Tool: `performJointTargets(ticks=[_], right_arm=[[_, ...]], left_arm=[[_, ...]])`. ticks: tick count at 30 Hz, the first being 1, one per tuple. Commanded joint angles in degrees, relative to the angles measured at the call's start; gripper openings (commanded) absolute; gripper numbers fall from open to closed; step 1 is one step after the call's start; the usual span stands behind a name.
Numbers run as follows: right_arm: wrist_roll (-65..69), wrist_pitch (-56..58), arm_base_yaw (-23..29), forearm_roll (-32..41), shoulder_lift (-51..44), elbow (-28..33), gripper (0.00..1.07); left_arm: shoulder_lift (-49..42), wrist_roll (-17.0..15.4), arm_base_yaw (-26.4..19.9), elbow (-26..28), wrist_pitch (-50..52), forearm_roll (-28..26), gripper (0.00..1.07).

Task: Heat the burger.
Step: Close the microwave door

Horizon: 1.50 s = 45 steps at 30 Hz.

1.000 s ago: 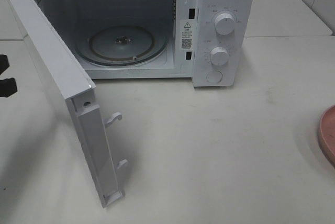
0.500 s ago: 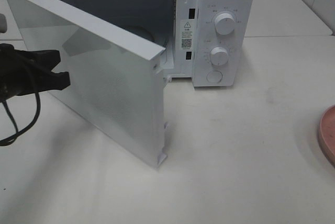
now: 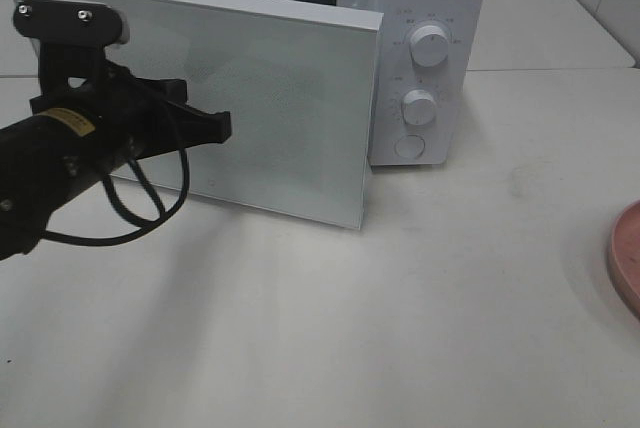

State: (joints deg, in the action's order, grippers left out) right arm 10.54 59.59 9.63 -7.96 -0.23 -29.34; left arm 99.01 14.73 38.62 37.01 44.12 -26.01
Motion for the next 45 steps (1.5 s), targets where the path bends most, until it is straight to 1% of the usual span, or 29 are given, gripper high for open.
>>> performJointTargets(ticks=[1,2,3,4,5,6,8,9,11,12,13,14,15,17,18,20,22,23,24,26,28,30,34,36,39,41,42,44,45], right_arm=[[-0.3,0.2,-0.2,-0.4,-1.5,0.1,0.68],[-0.3,0.2,-0.2,-0.4,-1.5,0.1,0.68],[-0.3,0.2,-0.2,-0.4,-1.5,0.1,0.68],[-0.3,0.2,-0.2,-0.4,-1.5,0.1,0.68],[-0.3,0.2,-0.2,-0.4,-1.5,0.1,0.68],[-0.3,0.2,-0.2,-0.4,-1.5,0.1,0.68],[-0.3,0.2,-0.2,-0.4,-1.5,0.1,0.68],[-0.3,0.2,-0.2,-0.4,-1.5,0.1,0.68],[-0.3,0.2,-0.2,-0.4,-1.5,0.1,0.68],[-0.3,0.2,-0.2,-0.4,-1.5,0.1,0.68],[-0.3,0.2,-0.2,-0.4,-1.5,0.1,0.68],[-0.3,0.2,-0.2,-0.4,-1.5,0.1,0.68],[-0.3,0.2,-0.2,-0.4,-1.5,0.1,0.68],[-0.3,0.2,-0.2,-0.4,-1.5,0.1,0.68],[-0.3,0.2,-0.2,-0.4,-1.5,0.1,0.68],[-0.3,0.2,-0.2,-0.4,-1.5,0.1,0.68],[-0.3,0.2,-0.2,-0.4,-1.5,0.1,0.68],[-0.3,0.2,-0.2,-0.4,-1.5,0.1,0.68],[-0.3,0.2,-0.2,-0.4,-1.5,0.1,0.68],[-0.3,0.2,-0.2,-0.4,-1.5,0.1,0.68],[-0.3,0.2,-0.2,-0.4,-1.5,0.1,0.68],[-0.3,0.2,-0.2,-0.4,-1.5,0.1,0.68],[-0.3,0.2,-0.2,-0.4,-1.5,0.1,0.68],[-0.3,0.2,-0.2,-0.4,-1.5,0.1,0.68],[-0.3,0.2,-0.2,-0.4,-1.5,0.1,0.68],[-0.3,0.2,-0.2,-0.4,-1.5,0.1,0.68],[-0.3,0.2,-0.2,-0.4,-1.5,0.1,0.68],[-0.3,0.2,-0.2,-0.4,-1.5,0.1,0.68],[-0.3,0.2,-0.2,-0.4,-1.5,0.1,0.68]], left_arm=[[3.2,5.6,3.0,5.3,1.0,-6.6,0.00],[3.9,6.5,3.4,6.3,1.0,-7.6,0.00],[3.9,6.5,3.4,6.3,1.0,-7.6,0.00],[5.5,8.1,4.1,8.9,0.9,-10.0,0.00],[6.2,8.5,4.2,10.3,0.9,-11.0,0.00],[6.2,8.5,4.2,10.3,0.9,-11.0,0.00],[8.0,8.8,4.2,13.8,0.2,-12.6,0.00],[8.0,8.8,4.2,13.8,0.2,-12.6,0.00],[9.7,10.7,4.2,17.1,-0.7,-14.4,0.00],[9.7,10.7,4.2,17.1,-0.7,-14.4,0.00],[10.8,12.3,4.2,19.5,-1.5,-15.5,0.00],[10.8,12.3,4.2,19.5,-1.5,-15.5,0.00],[11.9,13.6,4.2,21.5,-2.0,-16.6,0.00],[12.5,14.2,4.2,22.5,-2.0,-17.2,0.00],[13.6,15.2,4.2,24.2,-2.2,-18.7,0.00],[14.2,15.7,4.2,25.2,-2.6,-19.3,0.00],[15.5,17.4,4.2,27.8,-3.7,-20.3,0.00],[15.5,17.4,4.2,27.8,-3.7,-20.3,0.00],[16.3,18.4,3.8,30.0,-4.6,-21.3,0.00],[16.8,18.7,3.6,30.8,-5.3,-21.7,0.00],[17.8,19.7,2.6,33.1,-7.8,-22.2,0.00],[18.2,19.7,2.4,34.0,-8.5,-22.2,0.00],[17.6,20.3,2.4,34.0,-8.6,-21.8,0.00],[15.9,22.1,3.3,33.6,-12.5,-22.2,0.00],[15.3,22.1,3.4,33.3,-14.2,-22.4,0.00],[13.3,22.1,3.6,31.7,-19.4,-22.5,0.00],[13.3,22.1,3.6,31.7,-19.4,-22.5,0.00],[10.8,22.1,3.6,28.9,-24.2,-22.6,0.00],[10.8,22.1,3.6,28.9,-24.2,-22.6,0.00]])
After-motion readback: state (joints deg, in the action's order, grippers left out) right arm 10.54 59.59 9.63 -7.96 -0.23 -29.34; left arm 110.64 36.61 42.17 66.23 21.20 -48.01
